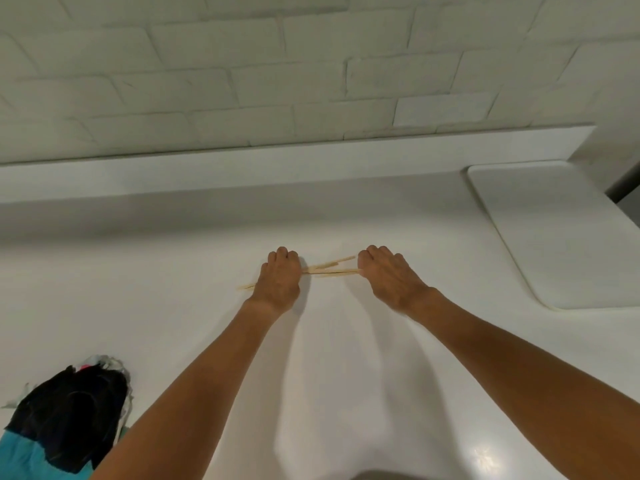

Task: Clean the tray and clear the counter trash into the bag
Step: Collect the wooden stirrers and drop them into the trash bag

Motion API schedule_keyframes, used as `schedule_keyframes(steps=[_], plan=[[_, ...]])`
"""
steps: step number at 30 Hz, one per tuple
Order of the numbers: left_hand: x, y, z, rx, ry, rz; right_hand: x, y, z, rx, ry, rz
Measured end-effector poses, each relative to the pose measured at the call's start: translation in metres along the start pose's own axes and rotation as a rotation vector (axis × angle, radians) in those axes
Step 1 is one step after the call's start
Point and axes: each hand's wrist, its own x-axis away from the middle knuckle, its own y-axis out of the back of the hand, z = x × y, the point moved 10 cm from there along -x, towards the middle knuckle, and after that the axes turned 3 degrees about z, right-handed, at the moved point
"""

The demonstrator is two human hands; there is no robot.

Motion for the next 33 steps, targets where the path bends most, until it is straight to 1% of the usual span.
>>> schedule_keyframes(steps=[2, 4, 6, 8, 11, 14, 17, 19, 22, 24, 27, 30, 33], plan=[[0.0, 0.0, -0.002, 0.024, -0.007, 0.02, 0.0, 0.0, -0.005, -0.084, -0.009, 0.015], [-0.001, -0.001, -0.001, 0.105, -0.019, 0.035, 0.001, -0.001, -0.01, -0.16, -0.042, 0.032], [-0.001, 0.001, 0.002, 0.182, -0.011, 0.023, 0.0, 0.0, -0.013, -0.186, -0.085, 0.037], [-0.001, 0.002, 0.003, 0.185, 0.014, 0.021, -0.001, 0.002, -0.014, -0.14, -0.108, 0.037], [0.004, 0.004, -0.007, 0.07, 0.045, 0.023, 0.0, 0.005, -0.005, 0.061, -0.086, 0.023], [0.01, 0.008, -0.016, -0.129, 0.058, -0.014, 0.005, 0.005, 0.003, 0.236, -0.086, 0.0], [0.017, 0.009, -0.022, -0.324, 0.046, -0.052, 0.009, 0.006, 0.006, 0.293, -0.066, -0.027], [0.02, 0.007, -0.025, -0.404, 0.024, -0.058, 0.01, 0.004, 0.001, 0.273, -0.084, 0.004], [0.019, 0.004, -0.019, -0.415, 0.026, -0.062, 0.012, 0.004, -0.009, 0.108, -0.12, 0.016], [0.015, 0.004, -0.01, -0.337, 0.06, -0.057, 0.011, 0.002, -0.021, -0.125, -0.169, 0.051], [0.009, 0.011, 0.001, -0.089, 0.103, -0.042, 0.011, -0.002, -0.041, -0.431, -0.291, 0.093], [0.007, 0.014, 0.009, 0.227, 0.115, 0.049, 0.011, -0.01, -0.052, -0.651, -0.322, 0.103], [0.009, 0.012, 0.011, 0.361, 0.055, 0.112, 0.009, -0.009, -0.052, -0.735, -0.297, 0.112]])
